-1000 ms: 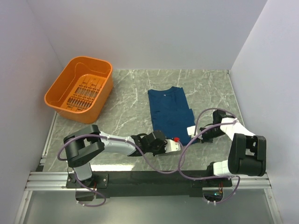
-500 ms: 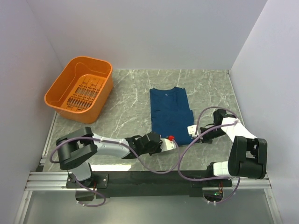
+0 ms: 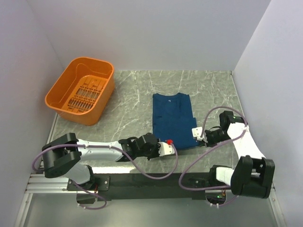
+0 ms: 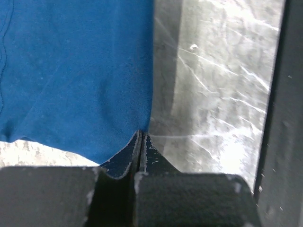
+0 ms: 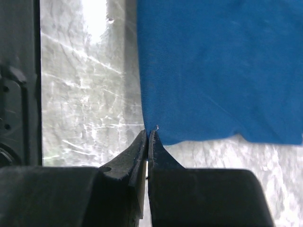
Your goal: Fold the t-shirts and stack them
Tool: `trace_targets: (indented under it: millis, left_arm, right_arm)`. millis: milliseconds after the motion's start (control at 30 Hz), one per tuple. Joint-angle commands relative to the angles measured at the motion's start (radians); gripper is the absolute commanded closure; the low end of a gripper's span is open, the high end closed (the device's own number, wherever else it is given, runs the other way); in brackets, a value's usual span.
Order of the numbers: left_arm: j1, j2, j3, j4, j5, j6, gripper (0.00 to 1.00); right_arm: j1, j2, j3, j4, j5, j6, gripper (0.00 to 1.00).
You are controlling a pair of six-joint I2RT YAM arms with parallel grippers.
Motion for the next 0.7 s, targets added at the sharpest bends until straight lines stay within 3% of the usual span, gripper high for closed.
trace_targets:
  millis: [0, 200, 333, 533, 667]
  left_arm:
    - [0.003, -0.064, 0.060, -0.068, 0.044, 0.031, 0.99]
    - [0.237, -0.049, 0.169, -0.057, 0.146, 0.057, 0.99]
    - [0.363, 0.125, 0.366, -0.114, 0.200, 0.099, 0.99]
    - [0.501, 0.401, 0.766, -0.154, 0.112, 0.125, 0.99]
    - [0.561, 0.532, 0.891, -0.092, 0.019, 0.102, 1.00]
  right_arm:
    - [-0.004, -0.052, 0.086, -0.011, -0.050, 0.125, 1.00]
    - [-0.003, 0.096, 0.282, 0.168, -0.074, 0.512, 1.00]
    - [0.008, 0.262, 0.504, 0.253, -0.111, 0.758, 1.00]
    - [0.055, 0.574, 0.814, 0.443, -0.094, 1.097, 1.00]
    - [0.094, 0.716, 0.956, 0.632, -0.003, 1.312, 1.00]
